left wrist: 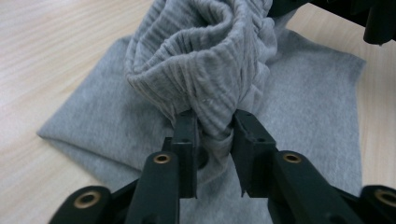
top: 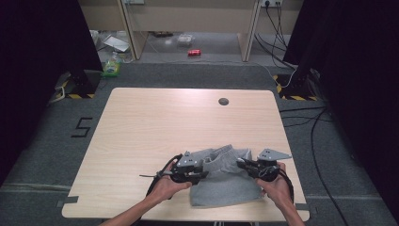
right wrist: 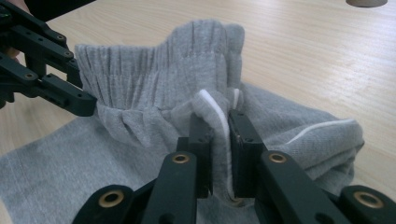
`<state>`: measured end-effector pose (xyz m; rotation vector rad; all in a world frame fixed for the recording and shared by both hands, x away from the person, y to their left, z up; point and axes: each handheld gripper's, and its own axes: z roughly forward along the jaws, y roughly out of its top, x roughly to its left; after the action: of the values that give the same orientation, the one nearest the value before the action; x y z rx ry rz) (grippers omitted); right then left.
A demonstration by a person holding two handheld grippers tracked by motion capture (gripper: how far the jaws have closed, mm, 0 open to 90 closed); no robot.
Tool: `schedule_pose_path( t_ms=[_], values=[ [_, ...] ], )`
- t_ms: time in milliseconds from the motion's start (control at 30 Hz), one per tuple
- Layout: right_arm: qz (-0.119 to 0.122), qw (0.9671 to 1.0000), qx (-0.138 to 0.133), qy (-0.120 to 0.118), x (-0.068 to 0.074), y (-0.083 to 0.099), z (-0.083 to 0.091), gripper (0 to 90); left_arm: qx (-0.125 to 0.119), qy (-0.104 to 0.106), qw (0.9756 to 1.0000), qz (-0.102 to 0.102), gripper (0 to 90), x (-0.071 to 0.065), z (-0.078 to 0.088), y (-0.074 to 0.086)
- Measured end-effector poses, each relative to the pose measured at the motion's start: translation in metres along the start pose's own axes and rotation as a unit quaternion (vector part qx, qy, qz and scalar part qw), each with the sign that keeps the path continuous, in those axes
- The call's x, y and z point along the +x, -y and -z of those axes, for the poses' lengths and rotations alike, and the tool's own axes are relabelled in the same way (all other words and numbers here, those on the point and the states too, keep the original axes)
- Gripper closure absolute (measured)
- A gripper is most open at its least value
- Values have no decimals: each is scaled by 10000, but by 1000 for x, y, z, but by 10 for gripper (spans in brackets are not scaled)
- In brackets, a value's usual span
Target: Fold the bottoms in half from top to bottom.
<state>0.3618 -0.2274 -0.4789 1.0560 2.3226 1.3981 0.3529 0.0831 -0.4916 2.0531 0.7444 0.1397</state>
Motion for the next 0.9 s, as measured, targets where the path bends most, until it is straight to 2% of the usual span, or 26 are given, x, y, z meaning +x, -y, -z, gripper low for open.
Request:
schedule_pose_path(
  t_ms=[100,233,400,467,567,700,800,900],
  values=[
    [-5,10000,93,3,3,2,2,743,-11,89,10000,38,653,-1,4,3],
    [-108,9999,51,26,6,3,9,608,-118,161,9997,113,575,-1,11,1],
    [-93,9998,-146,92,10,-7,20,510,-269,232,9993,110,535,-2,21,-6],
    [-134,9996,-213,116,10,-13,21,481,-354,242,9989,187,506,-1,24,-9],
    [-96,9993,-346,121,11,-27,21,481,-482,250,9981,280,491,2,29,-15],
    [-36,9994,-330,87,14,-40,14,487,-563,203,9974,413,444,9,33,-23],
    [-18,9997,-228,129,16,-46,5,502,-565,123,9971,493,444,15,32,-28],
    [-16,9999,-33,141,16,-48,-7,514,-464,-40,9972,589,441,22,25,-29]
  ],
)
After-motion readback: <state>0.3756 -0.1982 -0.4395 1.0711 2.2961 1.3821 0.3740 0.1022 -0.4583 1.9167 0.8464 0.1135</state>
